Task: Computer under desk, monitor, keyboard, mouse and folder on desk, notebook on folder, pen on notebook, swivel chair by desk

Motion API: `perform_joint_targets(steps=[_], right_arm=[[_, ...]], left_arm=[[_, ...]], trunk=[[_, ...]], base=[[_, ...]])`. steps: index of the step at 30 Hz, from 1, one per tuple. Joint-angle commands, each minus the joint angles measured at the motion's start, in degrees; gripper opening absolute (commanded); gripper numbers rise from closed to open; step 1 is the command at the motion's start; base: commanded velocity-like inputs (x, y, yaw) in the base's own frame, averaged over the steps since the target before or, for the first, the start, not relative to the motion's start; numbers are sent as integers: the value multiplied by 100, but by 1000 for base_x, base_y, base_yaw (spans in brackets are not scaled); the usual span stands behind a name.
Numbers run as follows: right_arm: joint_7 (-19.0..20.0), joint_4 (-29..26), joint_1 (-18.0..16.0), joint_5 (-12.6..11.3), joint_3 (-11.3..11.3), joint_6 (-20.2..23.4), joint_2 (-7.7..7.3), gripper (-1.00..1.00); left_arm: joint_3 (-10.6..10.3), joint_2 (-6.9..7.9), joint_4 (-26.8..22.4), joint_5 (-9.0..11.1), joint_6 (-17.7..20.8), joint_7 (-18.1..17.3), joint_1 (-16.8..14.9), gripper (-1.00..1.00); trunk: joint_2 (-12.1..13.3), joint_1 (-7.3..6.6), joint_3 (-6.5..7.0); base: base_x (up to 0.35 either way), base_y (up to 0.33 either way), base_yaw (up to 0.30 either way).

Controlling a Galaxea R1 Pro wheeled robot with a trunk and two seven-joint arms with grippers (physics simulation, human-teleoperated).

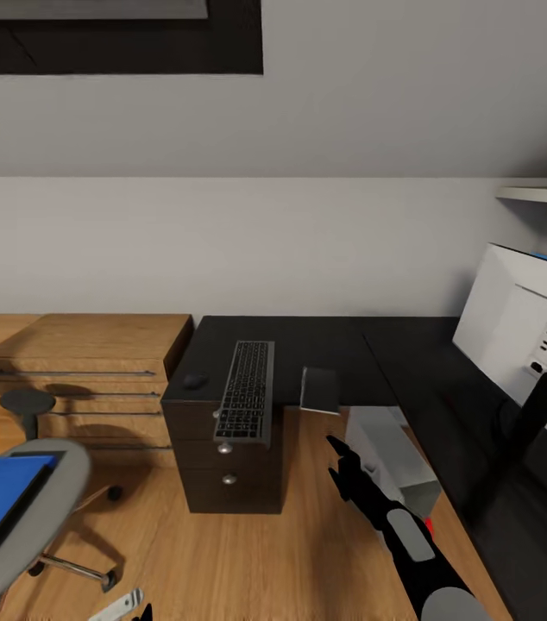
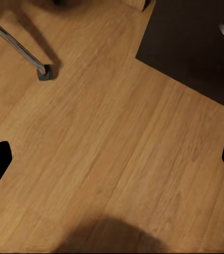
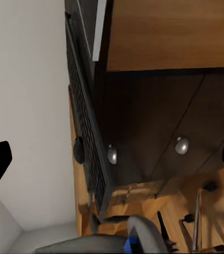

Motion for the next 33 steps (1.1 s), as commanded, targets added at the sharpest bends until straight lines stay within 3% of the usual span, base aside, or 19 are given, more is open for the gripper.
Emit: perform_joint_targets(steps=[1, 6, 8, 10, 12, 16, 20, 22, 23, 28, 33], right_arm=[[3, 18, -4, -32, -38, 51, 8, 100], [-101, 283, -4, -26, -27, -162, 7, 100], [-301, 423, -4, -5, -15, -396, 11, 100], [-841, 563, -4, 180, 15, -969, 28, 100], [-1053, 589, -4, 327, 52, -1230, 37, 100], [-1366, 768, -4, 817, 198, -1925, 93, 100], [-1496, 1904, -4, 1847, 653, -3129, 138, 100], [-1551, 2568, -4, 2573, 976, -4192, 141, 100], [-1569, 2684, -4, 2736, 1040, -4476, 136, 100], [-1729, 3182, 0, 3355, 1230, -5841, 111, 100], [-2162, 3483, 31, 3551, 1284, -6326, 39, 100]], left_arm=[[-27, 8, -9, 56, -22, 38, -1, 100], [-27, 8, -6, 67, -17, 38, -2, 100], [-30, 5, -2, 70, -15, 38, -2, 100], [-32, 3, 0, 75, -11, 38, -2, 100], [-33, 2, 1, 74, -12, 40, -3, 100], [-37, -5, 3, 76, -11, 50, -3, 100], [-146, -70, 447, 81, 25, 51, -3, 100], [-220, -234, 1016, 67, 24, 47, -1, 100], [-230, -274, 1145, 64, 22, 47, -3, 100], [-260, -403, 1749, 62, 16, 43, -102, 100], [-266, -455, 2253, 75, 0, -88, -360, 100]], trunk=[[-3, -3, -4], [-3, -3, -4], [-3, -3, -4], [-3, -3, -4], [-3, -3, -4], [157, -91, 67], [318, -179, 139], [398, -223, 175], [438, -245, 193], [638, -355, 283], [839, -465, 373]], base=[[-334, 0, 0], [-329, -36, 0], [-215, -49, 0], [-80, -18, 0], [-45, -10, 0], [-19, -4, 0], [-6, -1, 0], [-2, 0, 0], [-1, 0, 0], [0, 0, 0], [0, 0, 0]])
